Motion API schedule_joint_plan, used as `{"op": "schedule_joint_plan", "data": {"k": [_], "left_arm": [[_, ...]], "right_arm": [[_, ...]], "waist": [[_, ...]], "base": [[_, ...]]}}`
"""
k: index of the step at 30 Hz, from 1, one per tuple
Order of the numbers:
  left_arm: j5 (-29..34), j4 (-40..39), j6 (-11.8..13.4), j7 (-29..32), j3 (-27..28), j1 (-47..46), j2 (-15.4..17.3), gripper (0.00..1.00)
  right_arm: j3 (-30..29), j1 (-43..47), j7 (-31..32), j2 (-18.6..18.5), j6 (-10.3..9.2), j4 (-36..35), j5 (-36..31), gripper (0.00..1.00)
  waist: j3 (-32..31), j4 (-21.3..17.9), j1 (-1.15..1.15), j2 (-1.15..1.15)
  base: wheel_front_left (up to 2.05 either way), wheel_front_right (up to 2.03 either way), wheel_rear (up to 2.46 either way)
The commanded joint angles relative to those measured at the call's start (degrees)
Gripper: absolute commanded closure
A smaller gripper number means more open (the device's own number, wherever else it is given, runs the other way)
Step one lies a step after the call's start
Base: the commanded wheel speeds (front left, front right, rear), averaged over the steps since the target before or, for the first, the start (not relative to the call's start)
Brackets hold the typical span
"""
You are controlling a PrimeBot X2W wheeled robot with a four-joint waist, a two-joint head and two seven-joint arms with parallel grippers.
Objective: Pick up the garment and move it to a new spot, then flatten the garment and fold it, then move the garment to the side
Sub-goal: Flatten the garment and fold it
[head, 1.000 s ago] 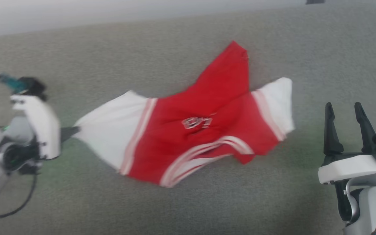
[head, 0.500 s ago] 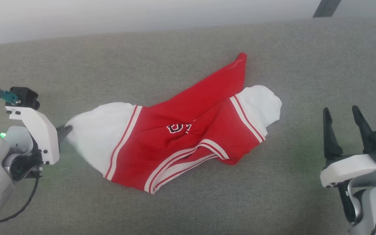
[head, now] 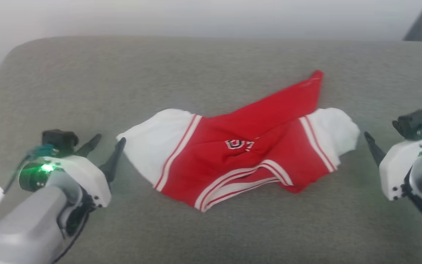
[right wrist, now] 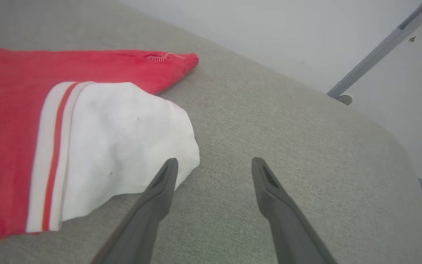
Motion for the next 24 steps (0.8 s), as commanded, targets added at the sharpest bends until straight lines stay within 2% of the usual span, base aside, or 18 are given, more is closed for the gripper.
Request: {"op": "schedule_joint_plan", "data": {"k": [1, 6, 11, 15, 21, 22, 23, 24], "left_arm": [[3.5, -1.8, 2.5, -0.5, 2.4, 1.4, -0.9, 0.00], [14.3, -11.3, 7.6, -0.5, 15.7, 10.2, -4.5, 0.00], [23.9, -19.6, 9.0, -0.5, 25.4, 17.1, -8.1, 0.00], [32.9, -26.5, 9.0, -0.6, 33.9, 22.8, -12.0, 0.00], [43.5, -32.9, 5.3, -0.6, 42.9, 28.3, -17.6, 0.00], [44.7, -33.3, 4.5, -0.6, 43.9, 28.9, -18.4, 0.00], [45.8, -33.6, 3.7, -0.6, 45.0, 29.3, -19.1, 0.00], [46.9, -33.8, 3.0, -0.6, 46.1, 29.7, -19.8, 0.00]], "right_arm": [[2.4, -1.9, 4.3, -2.5, -0.03, 0.3, 3.0, 0.00], [7.5, -6.9, 16.7, -8.5, -0.03, 0.9, 11.3, 0.00], [9.3, -10.1, 25.5, -11.5, -0.03, 2.5, 15.8, 0.00], [10.3, -11.4, 33.2, -13.2, -0.03, 3.9, 18.4, 0.00], [10.1, -10.9, 37.0, -13.8, -0.03, 3.6, 20.7, 0.00], [10.1, -10.7, 37.0, -13.7, -0.03, 3.5, 20.9, 0.06], [10.1, -10.7, 36.9, -13.6, -0.03, 3.4, 21.0, 0.51], [10.0, -10.7, 36.8, -13.5, -0.03, 3.3, 21.0, 0.58]], "waist": [[0.9, 3.2, 0.00, 0.00], [2.8, 6.4, 0.00, 0.00], [4.5, 8.2, 0.00, 0.00], [6.0, 9.5, 0.00, 0.00], [7.4, 10.0, 0.00, 0.00], [7.6, 10.0, 0.00, 0.00], [7.7, 9.9, 0.00, 0.00], [7.8, 9.7, 0.00, 0.00]], "base": [[0.00, 0.00, 0.00], [0.00, 0.00, 0.00], [0.00, 0.00, 0.00], [0.00, 0.00, 0.00], [0.00, 0.00, 0.00], [0.00, 0.00, 0.00], [0.00, 0.00, 0.00], [0.00, 0.00, 0.00]]}}
